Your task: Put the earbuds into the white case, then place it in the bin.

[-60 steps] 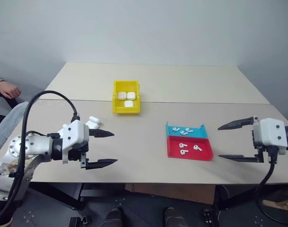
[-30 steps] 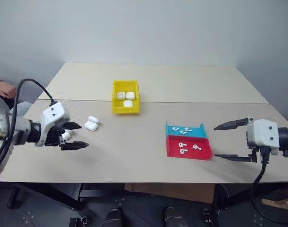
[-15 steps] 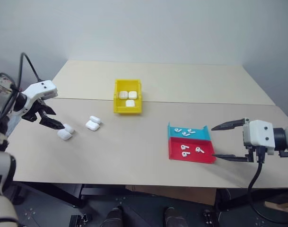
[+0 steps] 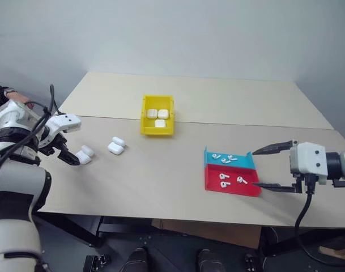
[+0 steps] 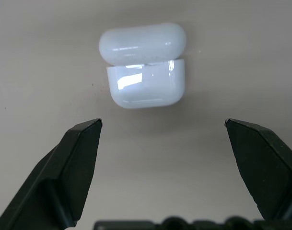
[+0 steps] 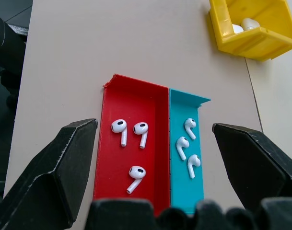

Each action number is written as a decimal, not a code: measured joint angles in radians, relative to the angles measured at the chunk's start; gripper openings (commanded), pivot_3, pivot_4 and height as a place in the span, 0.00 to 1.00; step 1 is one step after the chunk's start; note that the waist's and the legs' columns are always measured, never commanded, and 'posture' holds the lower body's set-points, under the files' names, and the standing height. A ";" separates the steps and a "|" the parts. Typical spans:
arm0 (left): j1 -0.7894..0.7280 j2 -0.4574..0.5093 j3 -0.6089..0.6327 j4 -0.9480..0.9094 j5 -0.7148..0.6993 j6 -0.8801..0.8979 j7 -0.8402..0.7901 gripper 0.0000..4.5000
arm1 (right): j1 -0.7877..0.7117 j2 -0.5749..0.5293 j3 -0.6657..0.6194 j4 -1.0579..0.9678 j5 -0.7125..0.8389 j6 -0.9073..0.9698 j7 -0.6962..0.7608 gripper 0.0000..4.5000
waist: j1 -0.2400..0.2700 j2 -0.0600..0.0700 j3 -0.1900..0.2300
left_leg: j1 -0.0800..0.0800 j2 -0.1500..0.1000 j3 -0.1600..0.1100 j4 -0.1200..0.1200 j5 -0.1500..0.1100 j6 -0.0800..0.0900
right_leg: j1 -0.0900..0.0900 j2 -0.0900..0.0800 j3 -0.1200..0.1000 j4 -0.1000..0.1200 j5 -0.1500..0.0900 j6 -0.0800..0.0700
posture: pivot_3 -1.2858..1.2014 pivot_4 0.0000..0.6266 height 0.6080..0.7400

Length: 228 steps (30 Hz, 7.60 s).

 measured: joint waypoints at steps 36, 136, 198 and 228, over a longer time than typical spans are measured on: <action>0.046 -0.111 0.080 0.054 0.052 0.022 0.161 1.00 | 0.060 0.004 0.000 -0.032 -0.049 0.009 -0.083 1.00 | 0.001 0.000 0.000 | 0.000 0.000 0.000 0.000 0.000 0.000 | 0.001 0.000 0.000 0.001 0.000 0.001 | 0.52 0.24 1.00; 1.169 -0.471 0.390 -1.482 -0.746 -0.478 0.273 0.61 | -0.580 0.214 0.722 0.094 -0.584 0.347 0.208 0.50 | -0.032 0.007 -0.004 | 0.006 0.000 0.000 0.000 0.000 0.000 | 0.003 0.000 0.002 0.002 0.001 -0.001 | 0.52 0.24 1.00; 1.109 -0.413 0.361 -1.641 -0.931 -0.231 0.329 0.61 | -0.598 0.355 0.242 -0.049 -0.306 0.605 0.021 0.14 | -0.029 0.007 -0.004 | 0.003 0.000 0.000 -0.002 0.000 0.000 | 0.001 0.000 0.002 0.000 0.001 -0.001 | 0.52 0.24 1.00; 0.986 -0.437 0.312 -1.679 -0.963 -0.240 0.266 0.61 | -0.220 0.598 0.017 -0.298 0.360 0.246 -0.058 0.14 | -0.033 0.007 -0.004 | 0.003 0.000 0.000 -0.003 0.000 0.000 | 0.004 0.000 0.002 -0.009 0.001 -0.001 | 0.52 0.24 1.00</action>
